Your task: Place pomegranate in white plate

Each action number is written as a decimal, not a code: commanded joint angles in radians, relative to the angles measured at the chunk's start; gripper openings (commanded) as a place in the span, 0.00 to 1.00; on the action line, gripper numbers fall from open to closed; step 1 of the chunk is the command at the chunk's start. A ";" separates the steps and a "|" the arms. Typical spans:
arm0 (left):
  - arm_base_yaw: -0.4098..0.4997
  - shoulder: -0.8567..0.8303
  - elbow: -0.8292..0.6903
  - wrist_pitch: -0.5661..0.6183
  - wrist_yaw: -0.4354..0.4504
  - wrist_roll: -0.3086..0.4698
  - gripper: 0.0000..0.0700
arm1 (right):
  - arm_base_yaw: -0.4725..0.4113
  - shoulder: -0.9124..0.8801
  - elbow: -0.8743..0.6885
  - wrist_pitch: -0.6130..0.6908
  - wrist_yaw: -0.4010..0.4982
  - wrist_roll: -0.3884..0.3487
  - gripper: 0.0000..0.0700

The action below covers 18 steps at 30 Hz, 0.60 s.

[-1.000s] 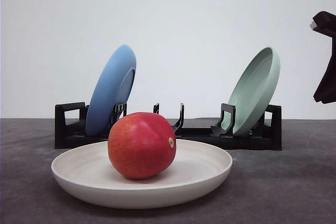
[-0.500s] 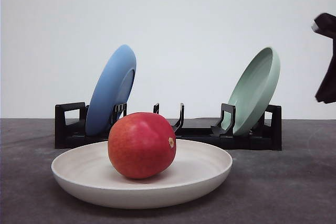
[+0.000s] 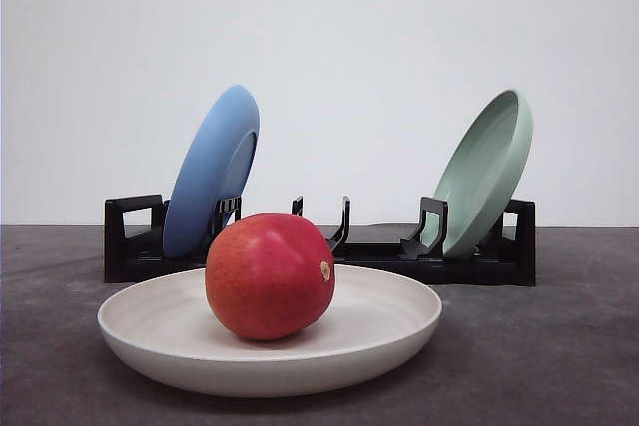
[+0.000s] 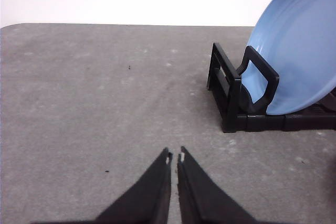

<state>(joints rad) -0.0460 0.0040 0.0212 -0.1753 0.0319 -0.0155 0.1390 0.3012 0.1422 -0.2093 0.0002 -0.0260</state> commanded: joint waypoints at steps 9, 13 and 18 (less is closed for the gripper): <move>0.001 -0.001 -0.009 0.015 0.001 -0.001 0.00 | -0.082 -0.234 -0.116 0.051 0.001 -0.007 0.07; 0.001 -0.001 -0.009 0.015 0.001 -0.001 0.00 | -0.092 -0.297 -0.132 0.032 0.004 0.000 0.07; 0.001 -0.001 -0.009 0.015 0.001 -0.001 0.00 | -0.096 -0.298 -0.132 0.034 0.003 0.000 0.07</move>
<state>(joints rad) -0.0460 0.0040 0.0212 -0.1753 0.0319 -0.0154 0.0448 0.0044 0.0177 -0.1749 0.0016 -0.0292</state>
